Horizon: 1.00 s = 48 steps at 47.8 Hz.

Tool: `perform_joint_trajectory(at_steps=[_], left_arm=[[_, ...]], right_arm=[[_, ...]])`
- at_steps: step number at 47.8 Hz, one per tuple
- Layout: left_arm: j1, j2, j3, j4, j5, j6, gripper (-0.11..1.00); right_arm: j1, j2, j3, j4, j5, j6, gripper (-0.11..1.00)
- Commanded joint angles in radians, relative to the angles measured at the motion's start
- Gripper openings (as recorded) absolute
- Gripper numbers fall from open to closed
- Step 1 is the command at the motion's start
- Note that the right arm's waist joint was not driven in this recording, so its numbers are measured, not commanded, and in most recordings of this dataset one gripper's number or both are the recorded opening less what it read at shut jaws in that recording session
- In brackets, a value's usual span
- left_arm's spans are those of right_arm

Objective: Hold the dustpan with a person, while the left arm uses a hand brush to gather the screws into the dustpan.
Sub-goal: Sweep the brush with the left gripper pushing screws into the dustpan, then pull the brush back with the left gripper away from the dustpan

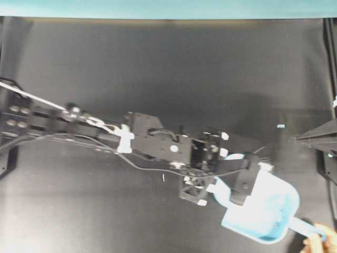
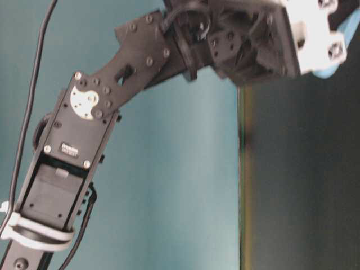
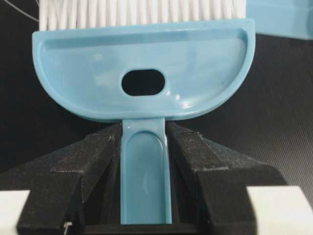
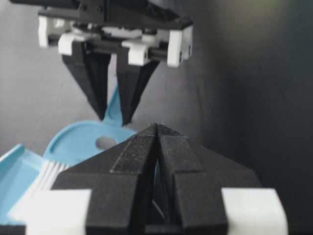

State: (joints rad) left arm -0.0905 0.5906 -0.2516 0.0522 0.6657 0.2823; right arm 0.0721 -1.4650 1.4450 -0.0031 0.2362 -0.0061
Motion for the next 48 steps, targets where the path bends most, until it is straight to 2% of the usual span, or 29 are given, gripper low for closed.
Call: perform_joint_trajectory(at_steps=[1,10,18,26,36,48], left_arm=[[-0.011,-0.008,-0.041,0.002,-0.034,0.002,0.31],[-0.011,-0.1,-0.029,0.002,-0.035,-0.005,0.31],[-0.015,-0.232,0.032,0.002,-0.034,-0.011,0.31],[-0.014,-0.396,0.178,0.002,-0.032,-0.04,0.31],[-0.015,-0.558,0.425,0.002,-0.032,-0.126,0.31],[-0.012,-0.68,0.629,0.002,-0.095,-0.144,0.31]], right_arm=[[0.0,0.006,-0.005,0.002,-0.011,0.002,-0.01],[0.0,0.005,-0.005,0.003,-0.011,0.002,-0.01],[0.0,0.005,-0.005,0.003,-0.011,0.002,-0.01],[0.0,0.003,-0.005,0.003,-0.011,0.002,-0.01],[0.0,0.003,-0.003,0.003,-0.011,0.003,-0.01],[0.0,0.0,-0.005,0.003,-0.011,0.002,-0.01]])
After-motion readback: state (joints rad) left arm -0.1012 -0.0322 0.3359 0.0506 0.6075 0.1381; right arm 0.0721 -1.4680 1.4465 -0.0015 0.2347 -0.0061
